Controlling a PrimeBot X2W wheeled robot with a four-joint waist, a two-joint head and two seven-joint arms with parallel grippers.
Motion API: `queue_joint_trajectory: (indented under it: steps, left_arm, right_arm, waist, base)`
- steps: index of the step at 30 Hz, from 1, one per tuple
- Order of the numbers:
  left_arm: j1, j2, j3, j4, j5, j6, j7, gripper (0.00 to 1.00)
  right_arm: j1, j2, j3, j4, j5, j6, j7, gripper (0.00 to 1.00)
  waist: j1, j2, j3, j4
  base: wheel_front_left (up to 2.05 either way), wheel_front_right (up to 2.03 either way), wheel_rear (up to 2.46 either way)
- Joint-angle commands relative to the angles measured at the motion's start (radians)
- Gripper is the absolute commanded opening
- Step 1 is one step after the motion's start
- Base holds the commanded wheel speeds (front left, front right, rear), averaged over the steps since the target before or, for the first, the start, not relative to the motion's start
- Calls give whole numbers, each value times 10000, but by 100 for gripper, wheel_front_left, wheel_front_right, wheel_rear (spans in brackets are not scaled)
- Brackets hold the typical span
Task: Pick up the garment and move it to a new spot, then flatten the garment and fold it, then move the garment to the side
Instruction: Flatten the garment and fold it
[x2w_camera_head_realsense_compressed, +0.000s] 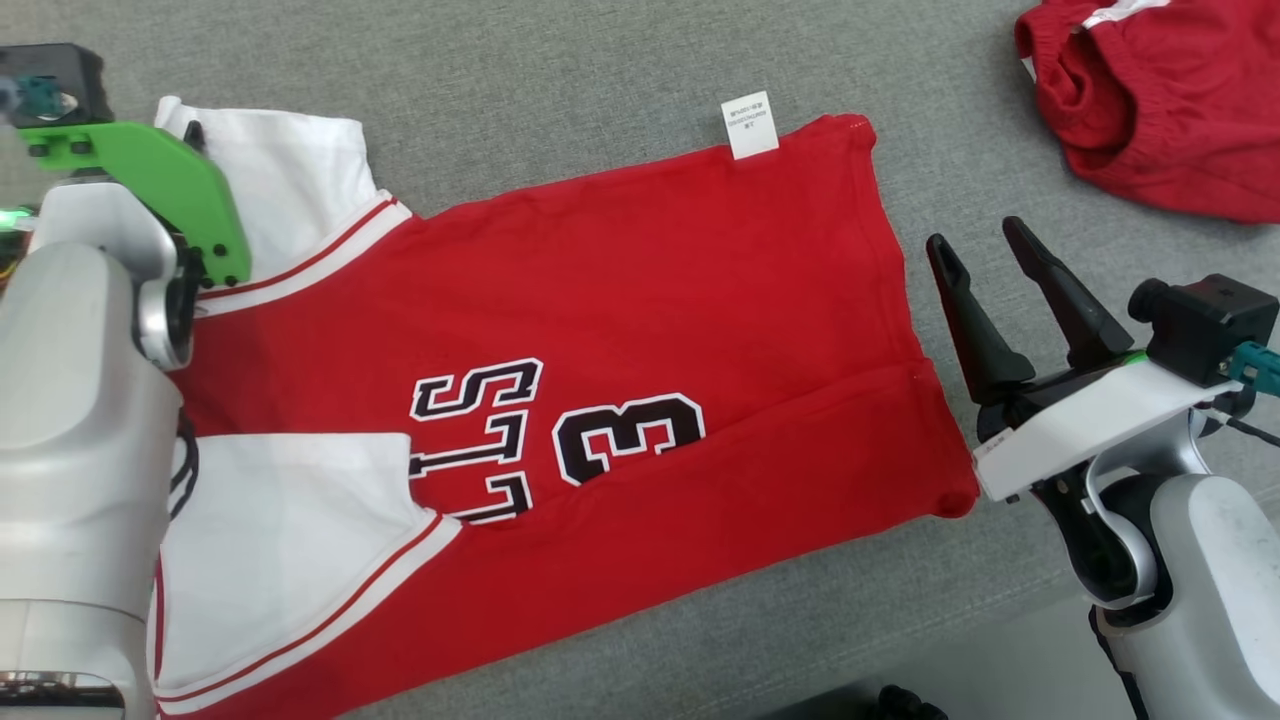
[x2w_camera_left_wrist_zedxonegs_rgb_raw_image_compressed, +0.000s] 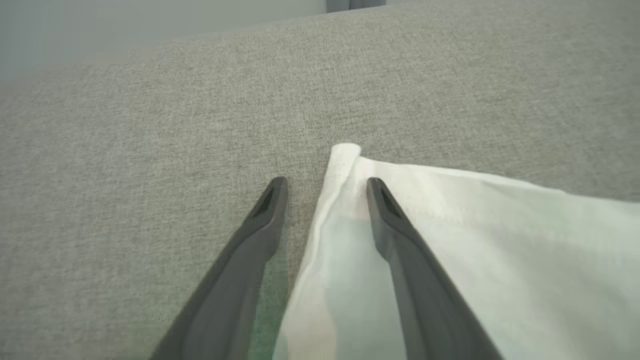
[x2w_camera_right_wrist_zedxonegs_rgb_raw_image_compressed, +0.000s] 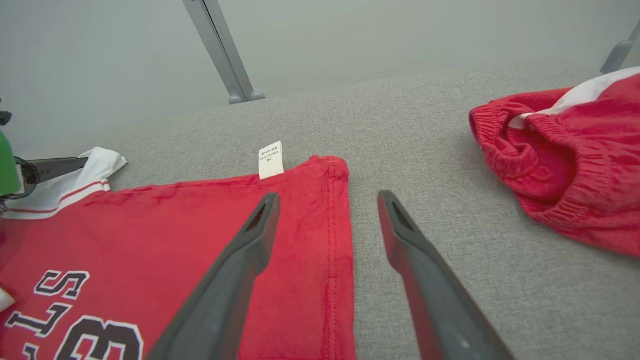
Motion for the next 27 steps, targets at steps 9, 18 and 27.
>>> queue_joint_trajectory:
  steps: [9,18,27]
  left_arm:
    - [-93,-552,-492,-18,125,-544,-993,0]
    - [403,-951,-472,-1157,-375,-1068,-2222,0]
    - [1148,-1183,-441,-2624,-754,-988,-2378,0]
  right_arm:
    - [-458,-499,-188,257,-493,0,197,100]
    - [-1723,-1842,-85,1982,-1448,0,1050,100]
    - [-3379,-2812,1142,4309,-1383,-4,1652,100]
  waist:
    - [-1,0,-422,738]
    - [-1,0,-818,1883]
    - [-1,0,-628,2555]
  base:
    - [0,0,0]
    - [0,0,0]
    - [0,0,0]
